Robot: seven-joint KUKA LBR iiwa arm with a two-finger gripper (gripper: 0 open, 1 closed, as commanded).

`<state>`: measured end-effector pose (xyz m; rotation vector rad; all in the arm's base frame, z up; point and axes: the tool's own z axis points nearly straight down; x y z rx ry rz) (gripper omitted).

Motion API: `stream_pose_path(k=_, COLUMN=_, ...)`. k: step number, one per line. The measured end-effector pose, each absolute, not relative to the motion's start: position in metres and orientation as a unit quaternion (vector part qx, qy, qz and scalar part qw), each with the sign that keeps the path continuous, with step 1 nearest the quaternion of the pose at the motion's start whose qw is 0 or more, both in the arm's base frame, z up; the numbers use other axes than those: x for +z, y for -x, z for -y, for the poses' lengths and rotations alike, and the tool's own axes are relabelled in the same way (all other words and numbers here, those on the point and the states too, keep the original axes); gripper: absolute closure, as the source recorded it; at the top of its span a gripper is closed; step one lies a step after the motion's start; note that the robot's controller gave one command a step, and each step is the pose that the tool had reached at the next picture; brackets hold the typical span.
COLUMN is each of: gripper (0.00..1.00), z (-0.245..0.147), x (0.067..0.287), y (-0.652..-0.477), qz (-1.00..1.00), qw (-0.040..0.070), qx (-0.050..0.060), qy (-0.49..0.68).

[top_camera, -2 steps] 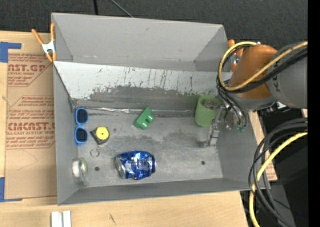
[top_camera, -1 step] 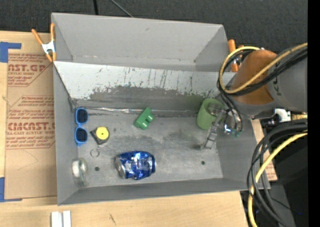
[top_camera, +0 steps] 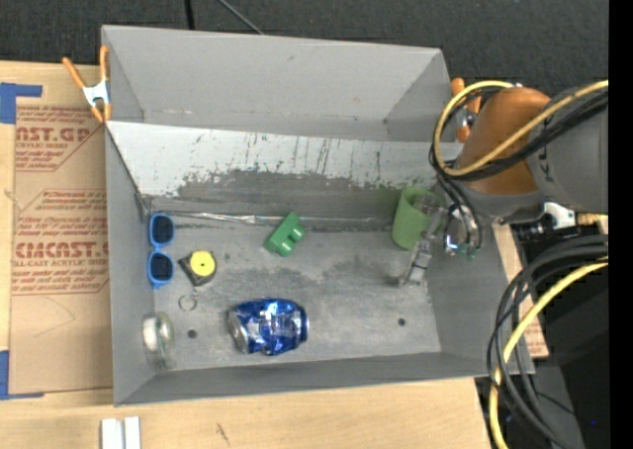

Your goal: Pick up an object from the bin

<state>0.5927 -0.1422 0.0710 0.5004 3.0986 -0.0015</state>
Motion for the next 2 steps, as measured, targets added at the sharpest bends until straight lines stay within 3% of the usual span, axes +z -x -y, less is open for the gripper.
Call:
stream_pose_path(k=1, gripper=1.00, z=0.142, x=0.071, y=-0.593, qz=-0.987, qw=0.002, qx=0.000, qy=-0.159)
stream_pose_path(k=2, gripper=1.00, z=0.096, x=0.074, y=-0.587, qz=-0.987, qw=0.000, qx=0.001, qy=-0.159)
